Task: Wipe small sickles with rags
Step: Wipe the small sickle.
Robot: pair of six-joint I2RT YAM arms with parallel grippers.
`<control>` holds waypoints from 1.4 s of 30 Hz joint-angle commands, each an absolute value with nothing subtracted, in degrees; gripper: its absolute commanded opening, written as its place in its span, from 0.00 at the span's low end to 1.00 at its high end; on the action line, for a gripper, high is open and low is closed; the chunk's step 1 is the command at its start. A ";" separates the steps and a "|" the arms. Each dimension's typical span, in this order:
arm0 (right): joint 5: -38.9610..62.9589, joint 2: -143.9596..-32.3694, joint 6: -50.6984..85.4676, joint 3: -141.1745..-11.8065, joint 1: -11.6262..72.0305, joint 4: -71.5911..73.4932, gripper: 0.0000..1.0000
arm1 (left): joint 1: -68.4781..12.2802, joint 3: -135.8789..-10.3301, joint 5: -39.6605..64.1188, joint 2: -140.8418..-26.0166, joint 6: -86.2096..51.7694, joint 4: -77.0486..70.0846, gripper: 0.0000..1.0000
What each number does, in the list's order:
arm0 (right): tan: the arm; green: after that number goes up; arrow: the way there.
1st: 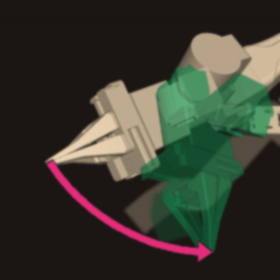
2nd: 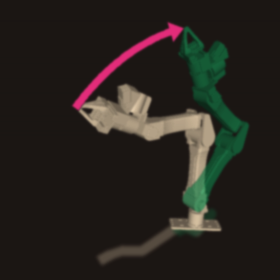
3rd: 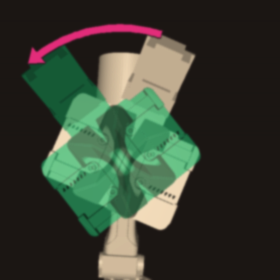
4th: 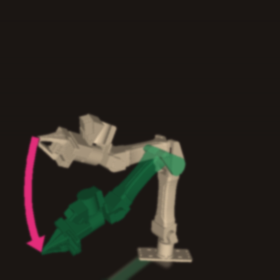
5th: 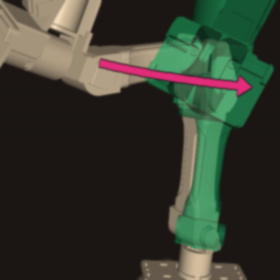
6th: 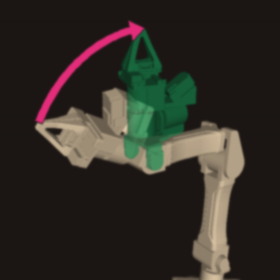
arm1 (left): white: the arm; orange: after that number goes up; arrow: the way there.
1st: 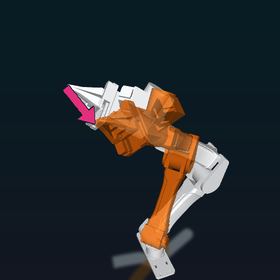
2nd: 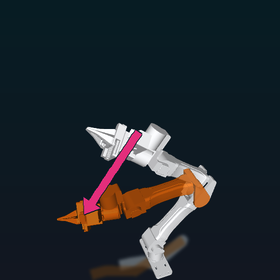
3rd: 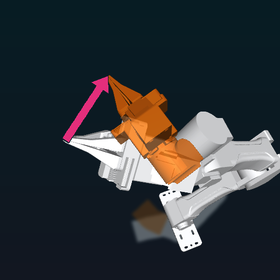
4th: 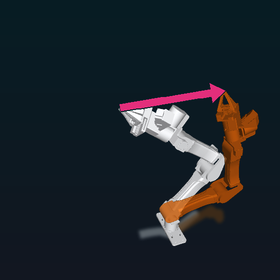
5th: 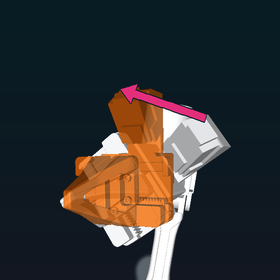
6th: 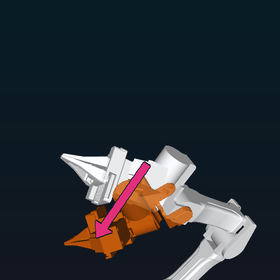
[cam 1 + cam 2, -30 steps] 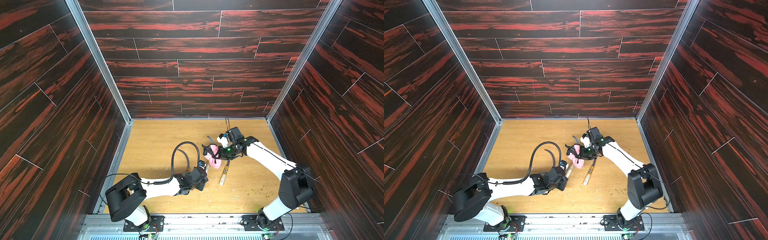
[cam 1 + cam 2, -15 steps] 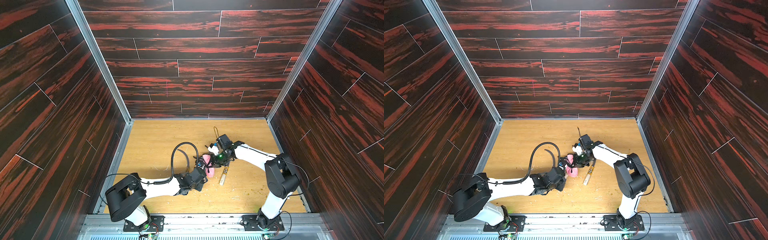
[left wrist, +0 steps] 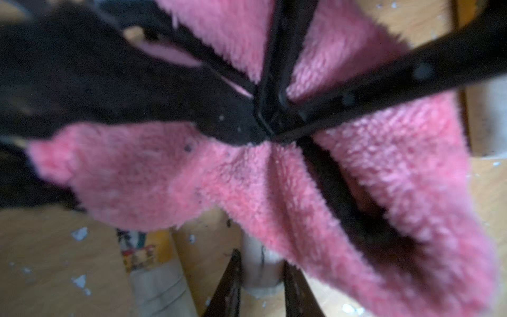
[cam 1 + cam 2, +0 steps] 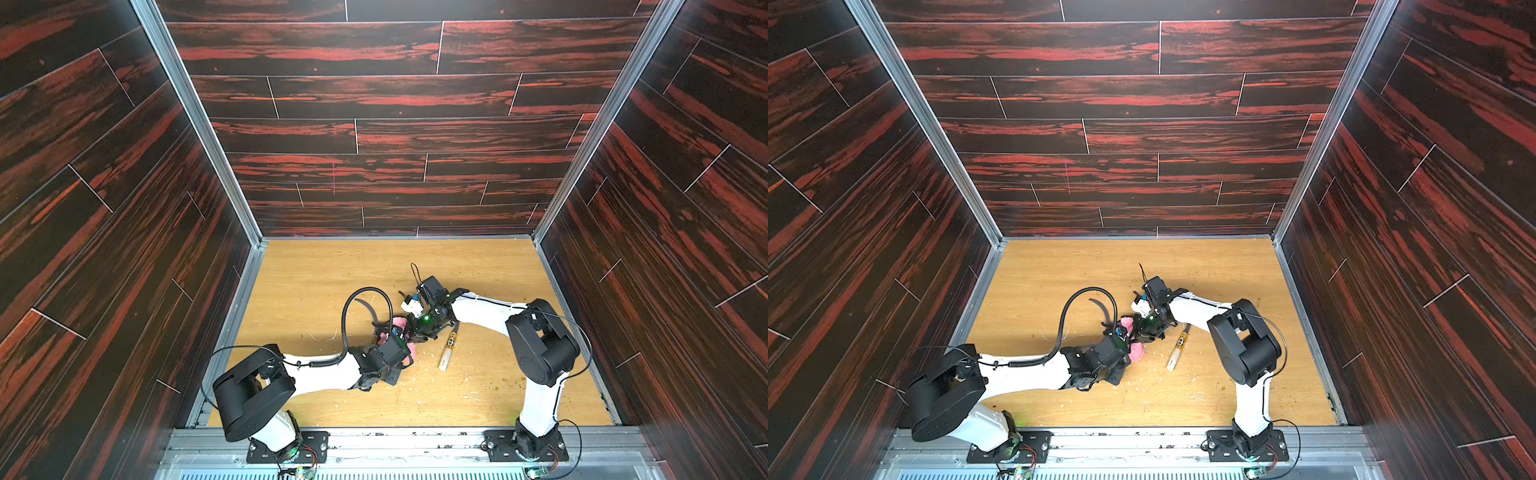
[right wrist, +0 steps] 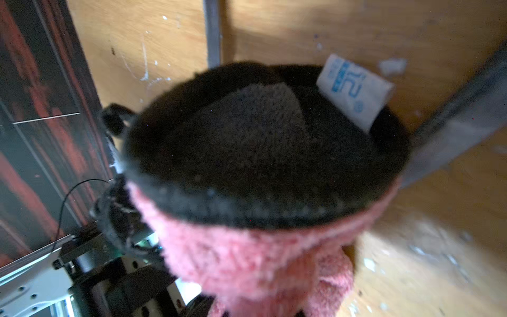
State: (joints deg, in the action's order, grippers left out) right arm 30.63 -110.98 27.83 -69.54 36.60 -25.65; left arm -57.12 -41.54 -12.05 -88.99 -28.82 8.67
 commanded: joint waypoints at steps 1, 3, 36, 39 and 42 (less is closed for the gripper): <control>22.95 -118.76 28.78 -67.72 36.71 -26.80 0.00 | -57.57 -42.90 -12.45 -85.98 -28.92 0.80 0.05; 22.24 -119.59 28.27 -68.38 35.88 -27.19 0.00 | -57.57 -41.93 -12.33 -85.41 -29.29 0.62 0.05; 28.49 -96.08 24.56 -69.62 30.60 -34.48 0.00 | -57.57 -42.80 -11.14 -88.50 -29.60 -0.18 0.04; 25.26 -96.02 24.74 -69.26 30.41 -34.72 0.00 | -57.58 -42.29 -11.32 -87.68 -29.75 -0.02 0.03; 29.07 -97.88 25.08 -69.10 30.50 -32.88 0.00 | -57.57 -41.93 -11.59 -87.10 -29.69 0.42 0.03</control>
